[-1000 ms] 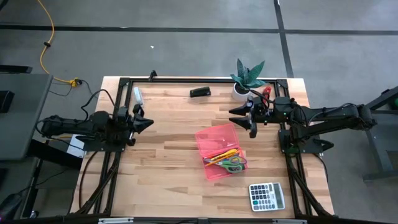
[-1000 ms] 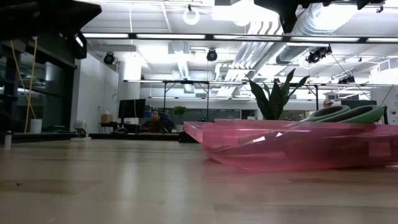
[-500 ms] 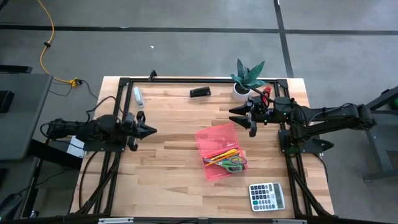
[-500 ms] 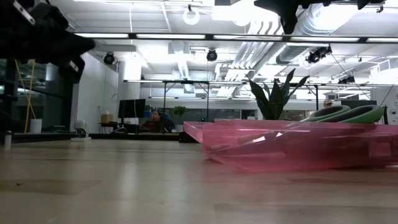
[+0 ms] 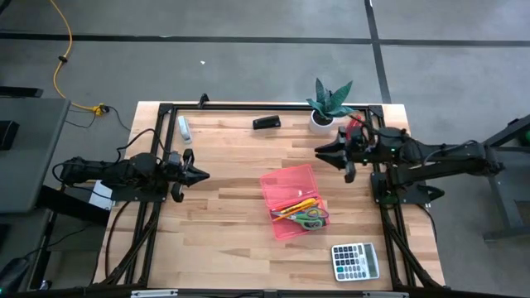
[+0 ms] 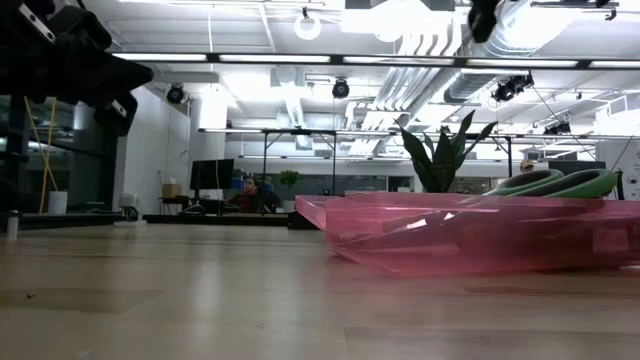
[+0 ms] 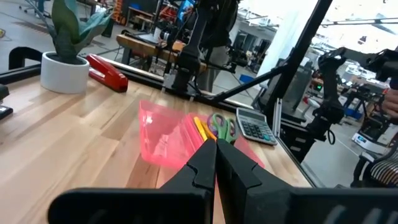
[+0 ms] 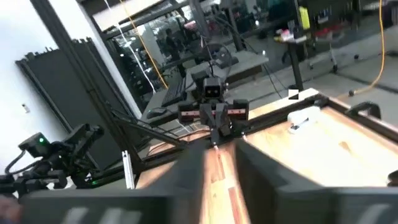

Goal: Pack school essentials
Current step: Return to Home Position

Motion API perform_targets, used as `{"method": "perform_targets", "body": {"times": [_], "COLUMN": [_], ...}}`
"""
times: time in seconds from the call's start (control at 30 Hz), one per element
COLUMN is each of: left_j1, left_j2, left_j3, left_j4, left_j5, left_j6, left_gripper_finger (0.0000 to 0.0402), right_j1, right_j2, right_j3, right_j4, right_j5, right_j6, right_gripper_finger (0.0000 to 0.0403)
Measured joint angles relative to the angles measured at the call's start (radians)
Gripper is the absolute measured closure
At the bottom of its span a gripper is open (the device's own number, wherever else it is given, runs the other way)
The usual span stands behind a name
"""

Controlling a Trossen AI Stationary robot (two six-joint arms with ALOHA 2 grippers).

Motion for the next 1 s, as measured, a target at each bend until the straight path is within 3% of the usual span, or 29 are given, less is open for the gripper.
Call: {"method": "perform_targets", "body": {"times": [0.13,0.3,0.43,0.73,1.0], "left_j1": [0.000,0.000,0.000,0.000,0.000], "left_j2": [0.000,0.000,0.000,0.000,0.000], "left_j3": [0.000,0.000,0.000,0.000,0.000], "left_j4": [0.000,0.000,0.000,0.000,0.001], "left_j5": [0.000,0.000,0.000,0.000,0.000], "left_j6": [0.000,0.000,0.000,0.000,0.000], "left_gripper_finger": [0.0401,0.0401,0.0401,0.0401,0.0401], "right_j1": [0.000,0.000,0.000,0.000,0.000], "right_j2": [-0.106,-0.229,-0.336,-0.598,-0.775], "right_j3": [-0.074,-0.275,-0.378,-0.532,-0.551], "right_j4": [0.044,0.225,0.259,0.206,0.026], "right_j5": [-0.023,-0.036,-0.002,0.002,0.001], "right_j6": [-0.046,0.002,-0.005,-0.003,-0.022], "right_gripper_finger": [0.0388,0.0393,0.0398,0.0402,0.0403]}}
